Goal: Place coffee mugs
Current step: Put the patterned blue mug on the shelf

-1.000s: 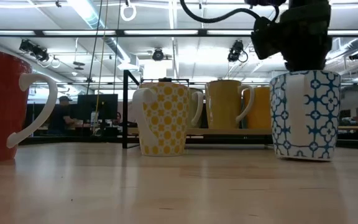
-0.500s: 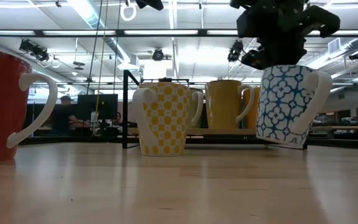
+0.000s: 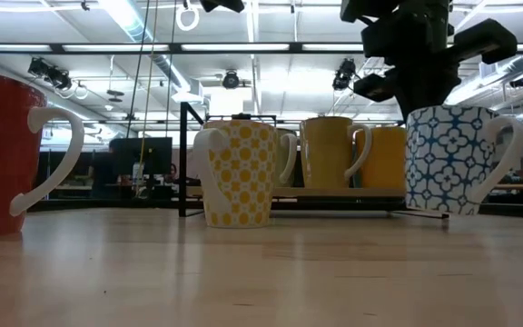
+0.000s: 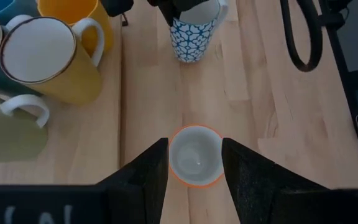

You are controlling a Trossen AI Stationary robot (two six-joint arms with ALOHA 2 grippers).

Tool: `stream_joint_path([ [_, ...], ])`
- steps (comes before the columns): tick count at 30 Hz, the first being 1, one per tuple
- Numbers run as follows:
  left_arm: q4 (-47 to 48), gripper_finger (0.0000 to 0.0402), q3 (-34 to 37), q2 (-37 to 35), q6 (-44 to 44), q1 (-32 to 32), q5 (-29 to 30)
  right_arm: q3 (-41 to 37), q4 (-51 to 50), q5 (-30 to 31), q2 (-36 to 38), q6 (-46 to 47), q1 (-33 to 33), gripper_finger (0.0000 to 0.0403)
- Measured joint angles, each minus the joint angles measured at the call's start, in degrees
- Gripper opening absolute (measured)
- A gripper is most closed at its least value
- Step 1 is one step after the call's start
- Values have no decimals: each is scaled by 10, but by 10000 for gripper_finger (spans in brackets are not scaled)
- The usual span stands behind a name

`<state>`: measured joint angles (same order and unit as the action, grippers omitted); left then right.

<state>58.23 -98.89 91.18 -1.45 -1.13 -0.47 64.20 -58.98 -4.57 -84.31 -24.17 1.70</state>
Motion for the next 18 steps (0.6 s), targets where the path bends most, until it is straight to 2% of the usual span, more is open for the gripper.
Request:
stream_joint_path([
  [18, -11, 156, 0, 0, 9, 0, 0, -34, 61, 0, 2, 2, 4, 25],
])
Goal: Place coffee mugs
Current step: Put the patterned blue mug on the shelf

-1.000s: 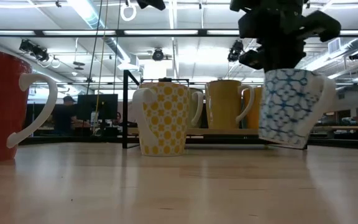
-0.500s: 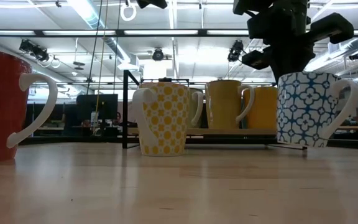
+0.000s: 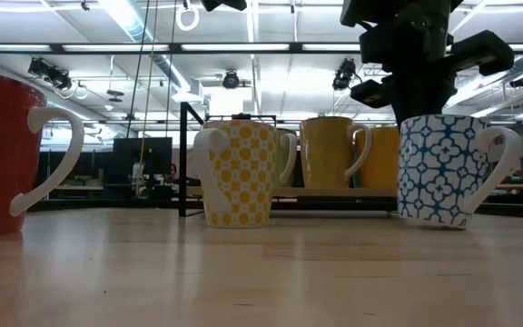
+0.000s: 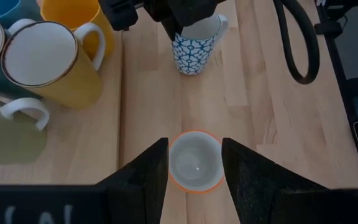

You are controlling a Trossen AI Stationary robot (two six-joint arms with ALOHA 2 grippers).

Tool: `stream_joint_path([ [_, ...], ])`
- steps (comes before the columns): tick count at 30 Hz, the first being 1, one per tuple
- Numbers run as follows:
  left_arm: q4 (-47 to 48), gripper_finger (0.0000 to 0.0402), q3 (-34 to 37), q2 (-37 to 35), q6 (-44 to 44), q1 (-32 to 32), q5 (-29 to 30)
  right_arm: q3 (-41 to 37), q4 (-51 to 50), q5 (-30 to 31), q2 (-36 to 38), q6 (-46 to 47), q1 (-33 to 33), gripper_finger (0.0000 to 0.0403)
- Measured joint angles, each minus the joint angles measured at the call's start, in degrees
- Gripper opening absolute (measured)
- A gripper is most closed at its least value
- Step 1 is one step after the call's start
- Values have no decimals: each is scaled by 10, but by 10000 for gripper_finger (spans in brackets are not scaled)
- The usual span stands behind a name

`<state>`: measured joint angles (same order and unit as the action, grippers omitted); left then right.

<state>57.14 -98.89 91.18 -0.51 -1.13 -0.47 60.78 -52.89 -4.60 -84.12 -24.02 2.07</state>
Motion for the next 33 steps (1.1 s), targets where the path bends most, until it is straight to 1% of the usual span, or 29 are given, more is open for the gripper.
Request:
stream_joint_path([
  [3, 0, 156, 0, 0, 0, 0, 0, -1, 9, 0, 0, 0, 0, 29],
  [6, 0, 156, 0, 0, 0, 0, 0, -2, 17, -1, -1, 0, 0, 42],
  [21, 0, 156, 0, 0, 0, 0, 0, -2, 47, 3, -1, 4, 0, 132],
  [27, -10, 156, 0, 0, -1, 0, 0, 10, 43, 1, -1, 2, 0, 137],
  [29, -19, 156, 0, 0, -2, 0, 0, 25, 30, -3, 2, 7, 0, 136],
  [33, -46, 156, 0, 1, -2, 0, 0, 69, -18, -10, 19, 49, 1, 136],
])
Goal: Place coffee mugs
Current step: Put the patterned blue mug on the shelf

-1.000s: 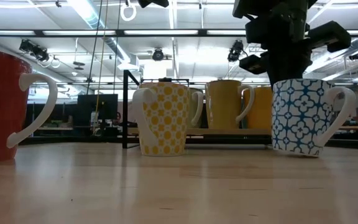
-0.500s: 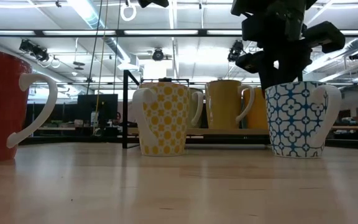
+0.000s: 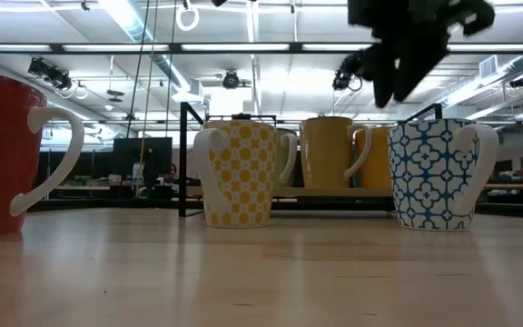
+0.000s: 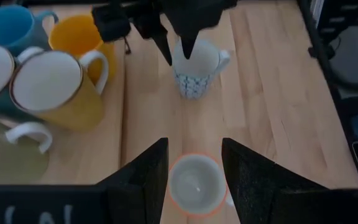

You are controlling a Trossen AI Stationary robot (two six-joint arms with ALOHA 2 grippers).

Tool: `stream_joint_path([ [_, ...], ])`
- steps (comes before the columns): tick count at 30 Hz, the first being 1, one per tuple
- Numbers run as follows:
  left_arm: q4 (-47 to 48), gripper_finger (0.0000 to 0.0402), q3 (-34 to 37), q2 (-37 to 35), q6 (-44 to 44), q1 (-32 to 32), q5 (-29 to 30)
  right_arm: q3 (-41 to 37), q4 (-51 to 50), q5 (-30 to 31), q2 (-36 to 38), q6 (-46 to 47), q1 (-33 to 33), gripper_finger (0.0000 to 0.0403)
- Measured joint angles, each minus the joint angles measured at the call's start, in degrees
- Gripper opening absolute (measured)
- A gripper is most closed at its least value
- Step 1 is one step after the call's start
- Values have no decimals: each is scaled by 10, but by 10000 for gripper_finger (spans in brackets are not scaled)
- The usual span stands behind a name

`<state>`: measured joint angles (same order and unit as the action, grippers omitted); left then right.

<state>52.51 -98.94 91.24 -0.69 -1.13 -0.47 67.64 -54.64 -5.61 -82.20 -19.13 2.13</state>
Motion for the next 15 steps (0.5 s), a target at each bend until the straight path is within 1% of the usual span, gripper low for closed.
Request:
stream_joint_path([
  [3, -24, 156, 0, 0, 0, 2, 0, 36, -55, 0, 26, 35, 0, 136],
  [5, -48, 156, 0, 0, 0, 5, 0, 50, -73, 0, 51, 61, 0, 136],
  [9, -128, 156, -1, 6, 0, 15, 0, 53, -79, 3, 114, 110, 0, 136],
  [15, -239, 156, -1, 40, -34, 30, -12, 53, -108, 37, 208, 181, 1, 135],
])
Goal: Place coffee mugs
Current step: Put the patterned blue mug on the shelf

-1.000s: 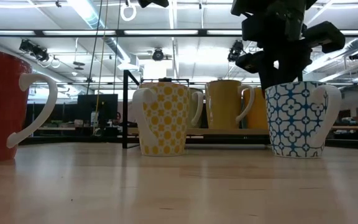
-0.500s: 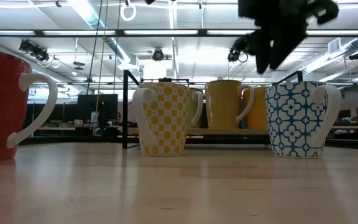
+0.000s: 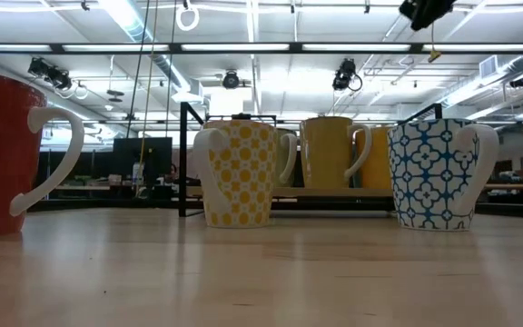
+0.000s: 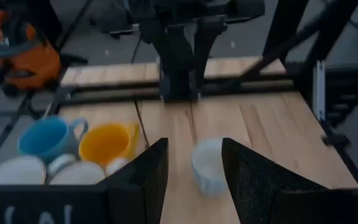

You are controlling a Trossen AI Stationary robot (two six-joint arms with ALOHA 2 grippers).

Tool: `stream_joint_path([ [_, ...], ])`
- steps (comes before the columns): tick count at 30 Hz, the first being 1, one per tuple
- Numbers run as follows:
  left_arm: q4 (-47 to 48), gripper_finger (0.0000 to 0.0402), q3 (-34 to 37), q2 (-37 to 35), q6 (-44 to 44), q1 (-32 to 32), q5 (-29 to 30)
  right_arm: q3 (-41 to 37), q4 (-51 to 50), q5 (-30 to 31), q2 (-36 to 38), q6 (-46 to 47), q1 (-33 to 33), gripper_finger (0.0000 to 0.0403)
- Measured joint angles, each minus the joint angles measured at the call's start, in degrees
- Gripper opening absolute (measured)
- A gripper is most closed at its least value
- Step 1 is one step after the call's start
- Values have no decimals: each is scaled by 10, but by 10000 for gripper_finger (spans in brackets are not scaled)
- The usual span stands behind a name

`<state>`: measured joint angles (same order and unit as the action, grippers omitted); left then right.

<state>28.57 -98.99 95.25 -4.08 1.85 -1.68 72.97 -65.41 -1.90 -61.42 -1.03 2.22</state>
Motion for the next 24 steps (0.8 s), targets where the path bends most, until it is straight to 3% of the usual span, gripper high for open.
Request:
stream_joint_path([
  [5, -93, 156, 0, 55, -15, 2, 0, -4, -3, 45, 64, 15, 0, 135],
  [10, -147, 156, 0, 115, -16, 2, -2, -5, -3, 53, 99, 28, 0, 135],
  [17, -189, 156, 1, 191, -4, 2, -4, -6, -2, 53, 111, 29, -1, 135],
  [24, -225, 156, 1, 244, 23, 2, -56, -6, -2, 54, 101, 26, -1, 135],
])
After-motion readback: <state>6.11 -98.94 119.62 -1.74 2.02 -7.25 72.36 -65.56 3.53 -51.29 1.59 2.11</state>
